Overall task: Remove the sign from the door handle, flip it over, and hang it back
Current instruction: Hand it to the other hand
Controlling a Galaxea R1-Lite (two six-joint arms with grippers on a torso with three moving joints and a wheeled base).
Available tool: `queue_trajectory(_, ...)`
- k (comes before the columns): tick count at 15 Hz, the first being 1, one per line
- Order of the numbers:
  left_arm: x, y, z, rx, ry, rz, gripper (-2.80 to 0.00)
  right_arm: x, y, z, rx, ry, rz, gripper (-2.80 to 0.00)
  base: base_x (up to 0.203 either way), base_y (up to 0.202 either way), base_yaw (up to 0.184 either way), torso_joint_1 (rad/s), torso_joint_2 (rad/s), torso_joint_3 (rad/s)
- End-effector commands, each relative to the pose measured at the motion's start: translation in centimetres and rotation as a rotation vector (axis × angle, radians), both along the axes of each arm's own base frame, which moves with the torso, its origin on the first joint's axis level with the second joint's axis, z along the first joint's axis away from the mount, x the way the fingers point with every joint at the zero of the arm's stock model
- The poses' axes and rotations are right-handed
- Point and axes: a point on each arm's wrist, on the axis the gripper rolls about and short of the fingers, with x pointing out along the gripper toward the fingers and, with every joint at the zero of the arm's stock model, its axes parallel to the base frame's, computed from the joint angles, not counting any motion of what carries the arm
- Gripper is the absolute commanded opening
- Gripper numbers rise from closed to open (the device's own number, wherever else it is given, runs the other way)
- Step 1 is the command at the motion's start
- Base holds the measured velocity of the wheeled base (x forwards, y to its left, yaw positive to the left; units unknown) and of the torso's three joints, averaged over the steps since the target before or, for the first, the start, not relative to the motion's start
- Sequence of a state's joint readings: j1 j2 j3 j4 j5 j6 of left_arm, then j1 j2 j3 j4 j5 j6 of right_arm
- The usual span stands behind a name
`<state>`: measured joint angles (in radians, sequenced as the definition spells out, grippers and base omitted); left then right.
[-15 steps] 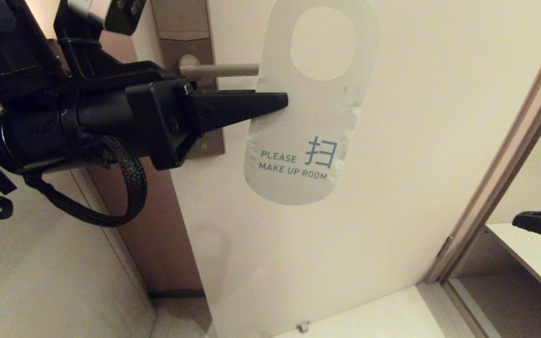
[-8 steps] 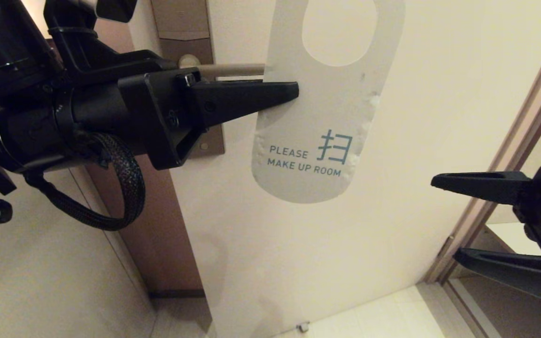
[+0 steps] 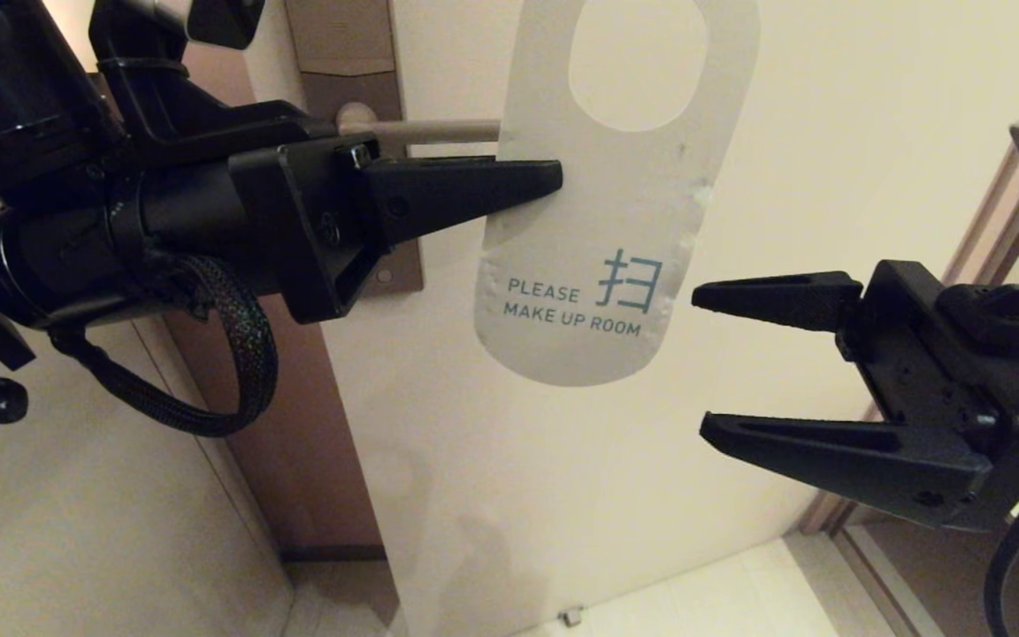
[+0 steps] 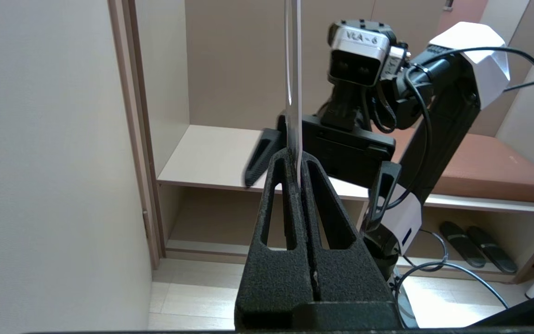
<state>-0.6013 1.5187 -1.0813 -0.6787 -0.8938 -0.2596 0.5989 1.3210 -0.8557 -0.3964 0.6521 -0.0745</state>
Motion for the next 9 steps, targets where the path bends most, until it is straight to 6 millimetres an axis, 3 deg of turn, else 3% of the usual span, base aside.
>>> queue_trajectory(1, 0.1, -0.1, -0.1, 0.001, 0.001, -0.005, -2.8, 1.0, 1.2, 0.0, -0.005, 0.006, 0.016, 0.0, 0.0, 0.0, 0.0, 0.0, 0.0, 0.0)
queue_trajectory(9, 0.1, 0.1, 0.1, -0.011, -0.016, 0.003, -2.8, 2.7, 5.2, 0.3, 0.049, -0.014, 0.042, 0.0, 0.0, 0.0, 0.0, 0.0, 0.0, 0.0)
